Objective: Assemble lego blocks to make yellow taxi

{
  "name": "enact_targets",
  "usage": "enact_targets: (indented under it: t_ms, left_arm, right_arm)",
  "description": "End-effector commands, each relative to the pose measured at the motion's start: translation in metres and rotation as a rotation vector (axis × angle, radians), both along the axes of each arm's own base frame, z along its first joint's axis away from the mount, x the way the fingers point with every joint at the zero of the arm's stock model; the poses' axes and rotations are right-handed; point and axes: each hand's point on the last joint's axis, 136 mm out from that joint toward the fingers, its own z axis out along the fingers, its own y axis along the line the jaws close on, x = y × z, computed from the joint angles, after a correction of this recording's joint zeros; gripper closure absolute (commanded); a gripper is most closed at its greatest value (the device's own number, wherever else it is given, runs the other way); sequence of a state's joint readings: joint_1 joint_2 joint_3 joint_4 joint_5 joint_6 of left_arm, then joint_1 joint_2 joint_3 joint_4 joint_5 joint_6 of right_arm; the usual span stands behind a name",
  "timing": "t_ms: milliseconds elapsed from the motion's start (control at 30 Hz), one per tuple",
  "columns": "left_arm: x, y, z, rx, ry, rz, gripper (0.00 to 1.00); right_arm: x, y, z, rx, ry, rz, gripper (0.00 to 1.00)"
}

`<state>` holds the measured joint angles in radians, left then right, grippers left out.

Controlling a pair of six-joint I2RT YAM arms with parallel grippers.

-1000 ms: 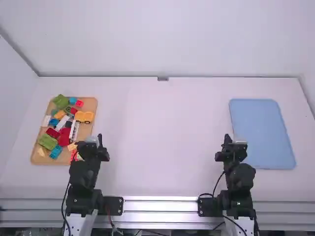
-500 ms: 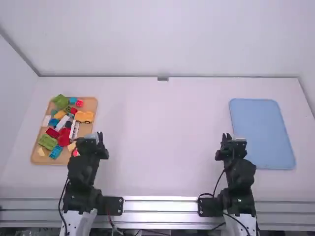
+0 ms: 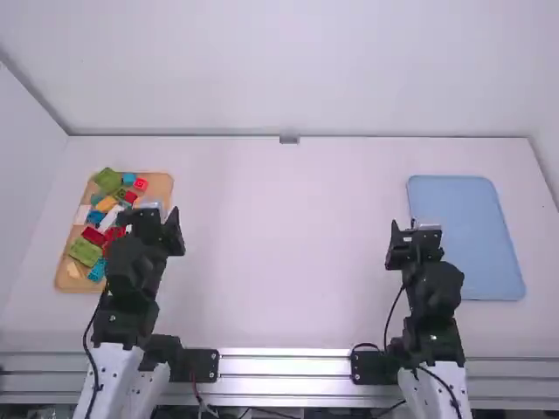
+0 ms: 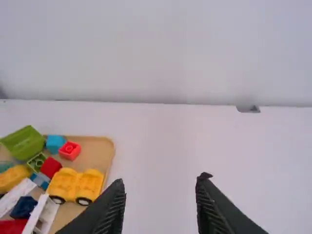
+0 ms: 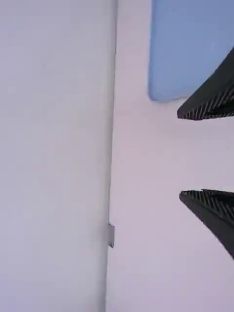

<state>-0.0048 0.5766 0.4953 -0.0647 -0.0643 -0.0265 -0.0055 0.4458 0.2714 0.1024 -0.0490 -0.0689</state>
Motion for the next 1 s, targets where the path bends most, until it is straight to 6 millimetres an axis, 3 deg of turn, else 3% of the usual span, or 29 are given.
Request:
enact_targets:
  t_ms: [0,367,633,867,967]
  left_arm:
    - [0.010,0.001,0.020,0.022,-0.007,0.006,0.55]
    - [0.061,0.012,0.048,-0.048,0.062,0.080,0.34]
    - [0.107,0.043,0.053,-0.166,0.149,0.174,0.20]
    - [0.167,0.082,0.051,-0.276,0.294,0.284,0.10]
    - [0.196,0.102,0.039,-0.324,0.364,0.344,0.07]
  right_arm:
    - [0.007,0.000,0.024,-0.015,-0.032,0.007,0.55]
    - [0.040,0.008,0.049,-0.049,-0.017,0.051,0.34]
    - [0.066,0.017,0.062,-0.070,-0.010,0.091,0.20]
    - [0.087,0.020,0.068,-0.085,-0.002,0.109,0.10]
    - [0.095,0.022,0.069,-0.089,0.000,0.122,0.07]
